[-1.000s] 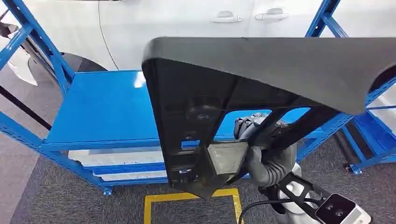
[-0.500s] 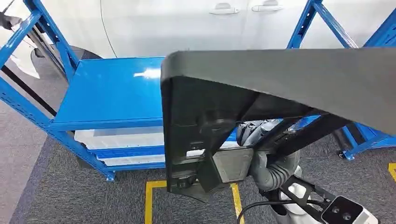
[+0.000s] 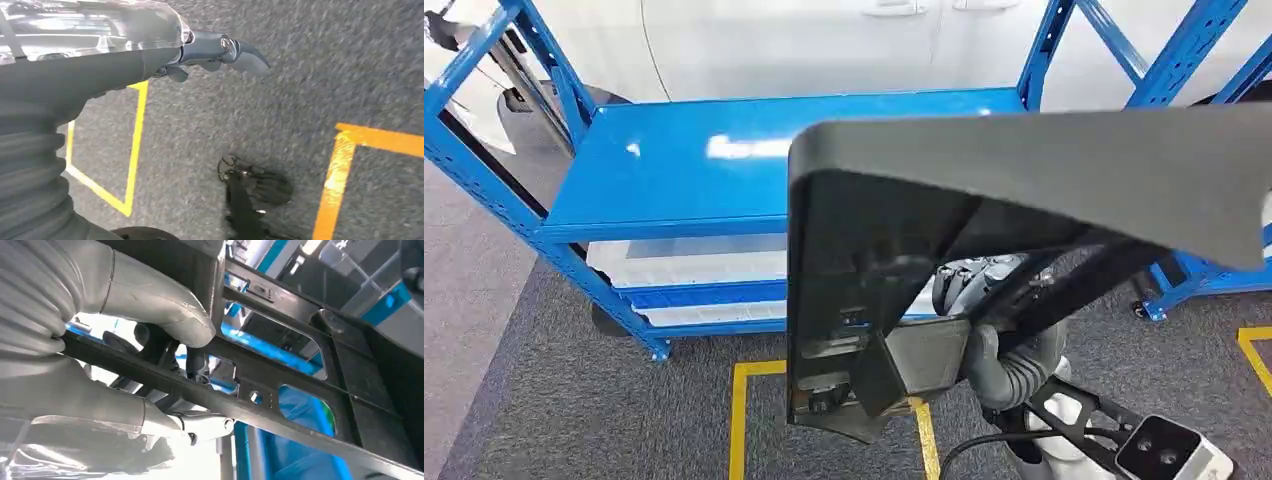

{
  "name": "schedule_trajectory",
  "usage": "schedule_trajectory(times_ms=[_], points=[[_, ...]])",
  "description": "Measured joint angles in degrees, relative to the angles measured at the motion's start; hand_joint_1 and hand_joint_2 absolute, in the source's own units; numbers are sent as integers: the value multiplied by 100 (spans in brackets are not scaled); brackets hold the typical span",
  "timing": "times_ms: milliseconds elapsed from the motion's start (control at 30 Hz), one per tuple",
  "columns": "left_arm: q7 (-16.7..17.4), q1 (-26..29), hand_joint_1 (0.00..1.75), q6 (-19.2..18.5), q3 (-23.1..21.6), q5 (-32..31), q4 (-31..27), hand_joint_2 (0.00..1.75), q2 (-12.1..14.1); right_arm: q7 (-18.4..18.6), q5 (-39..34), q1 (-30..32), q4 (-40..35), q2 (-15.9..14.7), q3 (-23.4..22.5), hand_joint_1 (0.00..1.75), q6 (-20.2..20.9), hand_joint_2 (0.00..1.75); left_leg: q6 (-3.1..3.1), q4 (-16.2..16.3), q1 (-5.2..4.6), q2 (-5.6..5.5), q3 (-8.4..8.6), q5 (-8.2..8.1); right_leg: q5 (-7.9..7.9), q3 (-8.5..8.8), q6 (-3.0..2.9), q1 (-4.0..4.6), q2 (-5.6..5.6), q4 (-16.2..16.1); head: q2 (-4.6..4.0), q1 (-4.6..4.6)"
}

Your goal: Take the parts from the cabinet and place them on the table.

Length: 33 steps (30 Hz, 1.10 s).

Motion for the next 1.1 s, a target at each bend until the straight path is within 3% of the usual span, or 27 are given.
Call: schedule_trajectory(times_ms=[67, 100, 133, 167, 200, 233, 267, 300, 333, 367, 400, 433, 467, 500, 600, 633, 667, 733, 767, 800, 833, 867, 933, 967, 1100], points=[[-9, 0, 0, -9, 0, 0, 0, 175, 6, 4, 24, 1, -20, 2, 0, 175, -24, 175, 60, -13, -46, -5, -84, 73, 105, -9, 70, -41, -11, -34, 0, -2], [-11, -3, 0, -9, 0, 0, 0, 175, 9, 11, 35, 7, -31, 2, 0, 175, -33, 175, 113, -71, -10, -4, -110, 171, 150, -27, 118, -19, -3, -53, 0, 0], [-18, -11, 0, -9, 0, 2, 0, 175, 6, 20, 39, 11, -39, 2, 0, 175, -35, 175, 139, -96, 11, 47, -157, 245, -20, -72, 145, -55, 17, 32, 0, -2], [-28, -23, 0, -7, 0, 2, 0, 175, 6, 24, 41, 10, -57, 2, 0, 175, -35, 175, 197, -97, 10, 47, -247, 317, -410, -165, 169, -59, 23, 283, 0, 0], [-39, -18, 0, -7, 0, 2, 0, 175, 9, 28, 41, 11, -70, 0, 0, 175, -35, 175, 206, -94, 9, 48, -335, 386, -803, -281, 198, -74, 25, 688, 0, 0], [-50, -14, 0, 2, 0, 4, 0, 175, 9, 35, 41, 15, -79, 0, 0, 175, -33, 175, 210, -87, 7, 50, -429, 459, -1099, -397, 225, -85, 26, 1142, 0, 0], [-66, -13, 0, 18, 2, 11, 0, 175, 9, 50, 41, 25, -96, 2, 0, 175, -24, 175, 202, -73, 7, 51, -527, 542, -1259, -488, 251, -96, 26, 1576, 0, 0], [-79, -13, 0, 39, 7, 22, 0, 175, 6, 70, 37, 32, -116, 0, 0, 175, -7, 175, 195, -66, 9, 49, -634, 578, -1191, -497, 272, -112, 26, 1824, 0, 0], [-81, -6, 0, 57, 9, 28, 0, 175, 4, 96, 33, 37, -133, 0, 0, 175, 22, 175, 176, -51, 12, 49, -731, 639, -918, -421, 287, -131, 25, 1871, 0, 0], [-57, 1, 0, 68, 15, 33, 0, 175, 0, 127, 20, 37, -151, 2, -2, 175, 65, 175, 153, -29, 15, 49, -830, 697, -589, -232, 297, -148, 24, 1703, 0, 0], [-42, 3, 0, 70, 22, 37, 0, 175, -4, 142, 9, 35, -166, 2, -6, 175, 85, 175, 126, 2, 20, 49, -911, 741, -403, 74, 297, -163, 24, 1321, 0, 0], [-42, 2, 0, 72, 33, 37, 0, 175, -4, 164, 2, 30, -177, 2, -9, 175, 103, 175, 101, 42, 20, 48, -966, 774, -437, 462, 290, -176, 23, 798, 0, 0], [-42, 1, 0, 79, 42, 37, 0, 175, -4, 177, 0, 10, -181, 7, -11, 175, 112, 175, 74, 97, -7, 41, -1014, 788, -700, 866, 270, -149, 25, 238, 0, 0], [-42, -1, 0, 79, 46, 37, 0, 175, -4, 186, -2, -2, -192, 11, -13, 175, 122, 175, 39, 137, -12, 38, -1032, 814, -903, 1058, 200, -134, 28, -126, 0, 0], [-42, 2, 0, 83, 72, 37, 0, 175, -4, 199, -5, -7, -194, 11, -28, 175, 142, 175, -85, 104, 4, 38, -1039, 935, -837, 990, 36, -117, 24, -138, 0, 0], [-42, 6, 0, 83, 87, 37, 0, 175, -7, 203, -5, -15, -194, 11, -30, 175, 142, 175, -110, 163, 37, 30, -1066, 869, -780, 973, -27, -138, 1, -161, 0, 0], [-42, 12, 0, 83, 92, 37, 0, 175, -15, 203, -4, -18, -194, 13, -31, 175, 142, 175, -133, 367, 38, 27, -1167, 622, -744, 931, -74, -131, -4, -161, 0, 0], [-33, 15, 0, 90, 98, 39, 0, 175, -13, 229, -11, -18, -194, 26, -35, 175, 140, 175, -185, 1258, 47, 25, -1492, 35, -672, 840, -109, -112, -12, -155, 0, 0], [-24, 15, 0, 96, 105, 48, 0, 175, -11, 258, -24, -18, -194, 31, -35, 175, 133, 175, -203, 1734, 46, 23, -1657, -153, -637, 790, -111, -101, -12, -148, 0, 0], [-15, 18, 0, 107, 112, 66, 0, 175, -11, 332, -44, -24, -194, 37, -35, 175, 127, 175, -207, 2001, 46, 23, -1719, -197, -608, 746, -107, -93, -9, -136, 0, 0], [-11, 21, 0, 114, 125, 74, 0, 175, -15, 413, -72, -43, -194, 44, -35, 175, 118, 175, -200, 1951, 46, 23, -1642, -114, -596, 717, -102, -88, -6, -124, 0, 0], [-9, 21, 0, 127, 144, 90, 0, 175, -15, 481, -116, -81, -194, 53, -35, 175, 90, 175, -183, 1605, 46, 23, -1394, 87, -587, 697, -92, -82, -3, -106, 0, 0], [-9, 17, 0, 177, 162, 107, 0, 175, -15, 533, -195, -196, -194, 55, -35, 175, 39, 175, -115, 544, 42, 19, -753, 481, -592, 693, -84, -72, -1, -72, 0, 0], [-9, 10, 0, 210, 188, 142, 0, 175, -9, 536, -232, -255, -194, 55, -35, 175, 26, 175, -54, 188, 25, 16, -542, 381, -594, 673, -61, -61, -6, -63, 0, 0], [61, 7, 0, 293, 308, 210, 0, 175, -4, 547, -337, -402, -194, 39, -35, 175, -61, 175, 51, 95, -23, 19, -570, 444, -530, 621, 77, -57, -3, -76, 0, 0]])
